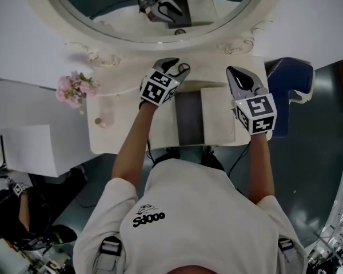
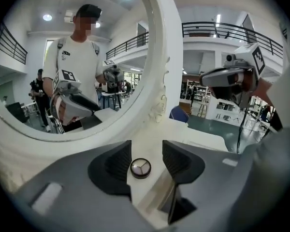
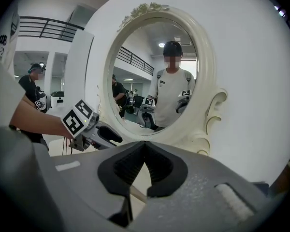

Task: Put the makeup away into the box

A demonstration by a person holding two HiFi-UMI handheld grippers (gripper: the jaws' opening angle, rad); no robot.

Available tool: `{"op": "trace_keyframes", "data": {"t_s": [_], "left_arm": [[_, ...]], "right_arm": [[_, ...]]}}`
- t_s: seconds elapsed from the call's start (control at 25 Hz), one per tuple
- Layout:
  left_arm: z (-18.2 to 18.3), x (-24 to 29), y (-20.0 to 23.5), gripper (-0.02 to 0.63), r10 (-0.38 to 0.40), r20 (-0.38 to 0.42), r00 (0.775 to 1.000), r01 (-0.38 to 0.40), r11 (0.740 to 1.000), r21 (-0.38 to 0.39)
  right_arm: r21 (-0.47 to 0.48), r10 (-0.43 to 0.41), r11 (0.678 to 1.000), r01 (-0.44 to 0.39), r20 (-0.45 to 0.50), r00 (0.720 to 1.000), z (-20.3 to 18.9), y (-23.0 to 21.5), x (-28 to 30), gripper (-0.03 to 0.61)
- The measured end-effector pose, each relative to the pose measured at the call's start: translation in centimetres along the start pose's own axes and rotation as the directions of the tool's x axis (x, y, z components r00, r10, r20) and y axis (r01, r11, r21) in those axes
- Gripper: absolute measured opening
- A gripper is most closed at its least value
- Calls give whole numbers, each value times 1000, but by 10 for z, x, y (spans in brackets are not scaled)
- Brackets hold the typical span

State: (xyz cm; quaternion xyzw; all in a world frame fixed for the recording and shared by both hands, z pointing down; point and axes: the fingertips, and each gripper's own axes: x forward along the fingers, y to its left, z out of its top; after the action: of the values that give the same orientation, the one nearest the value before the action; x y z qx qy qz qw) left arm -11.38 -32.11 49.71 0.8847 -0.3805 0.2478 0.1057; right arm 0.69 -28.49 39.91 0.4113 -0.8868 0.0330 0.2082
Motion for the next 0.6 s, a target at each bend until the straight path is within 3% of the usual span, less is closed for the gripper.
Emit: {"op": "trace_keyframes", "data": {"t_s": [0.36, 0.6], "left_arm": [[-48, 59, 10, 258, -30, -124, 992, 26, 999, -34], [-62, 74, 15, 259, -23, -197, 980, 14, 999, -44]], "right_arm": [[62, -100, 992, 106, -87, 991, -40, -13, -15, 2], [84, -132, 986, 142, -119, 984, -53, -23, -29, 2]]}}
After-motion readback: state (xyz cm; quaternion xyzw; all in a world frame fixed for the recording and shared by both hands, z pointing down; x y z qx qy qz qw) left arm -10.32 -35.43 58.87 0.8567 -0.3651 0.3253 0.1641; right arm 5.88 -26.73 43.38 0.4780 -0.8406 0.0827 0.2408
